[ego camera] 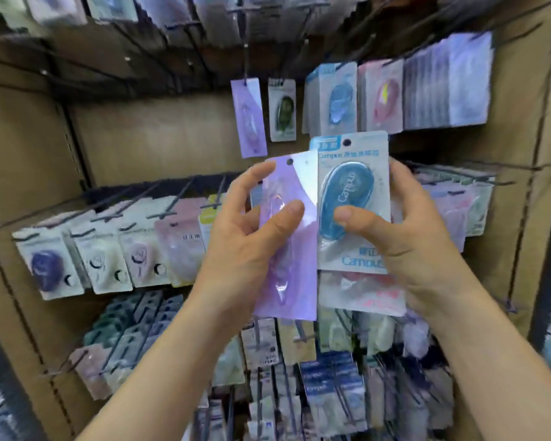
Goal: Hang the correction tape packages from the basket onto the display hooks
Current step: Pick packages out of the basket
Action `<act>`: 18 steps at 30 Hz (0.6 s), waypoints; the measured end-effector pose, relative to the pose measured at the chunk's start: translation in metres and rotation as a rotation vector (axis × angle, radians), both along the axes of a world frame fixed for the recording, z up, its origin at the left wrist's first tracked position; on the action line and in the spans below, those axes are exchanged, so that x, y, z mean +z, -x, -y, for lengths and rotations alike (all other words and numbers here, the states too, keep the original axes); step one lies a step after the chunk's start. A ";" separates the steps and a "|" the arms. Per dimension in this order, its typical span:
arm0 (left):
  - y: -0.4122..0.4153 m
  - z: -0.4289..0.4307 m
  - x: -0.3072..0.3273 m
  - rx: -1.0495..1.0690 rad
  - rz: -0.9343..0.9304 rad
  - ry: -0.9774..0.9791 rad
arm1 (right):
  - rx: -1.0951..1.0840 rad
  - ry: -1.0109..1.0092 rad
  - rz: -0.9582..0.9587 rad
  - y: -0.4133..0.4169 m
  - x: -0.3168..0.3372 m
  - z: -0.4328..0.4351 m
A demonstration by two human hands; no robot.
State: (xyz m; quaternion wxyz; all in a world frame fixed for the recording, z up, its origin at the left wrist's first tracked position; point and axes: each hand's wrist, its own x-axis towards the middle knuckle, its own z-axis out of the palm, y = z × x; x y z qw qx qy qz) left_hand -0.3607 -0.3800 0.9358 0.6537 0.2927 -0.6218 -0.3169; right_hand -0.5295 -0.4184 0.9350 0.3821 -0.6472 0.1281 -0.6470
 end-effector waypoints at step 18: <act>-0.067 0.089 0.129 0.249 0.275 0.137 | -0.116 -0.014 -0.014 -0.043 0.088 0.074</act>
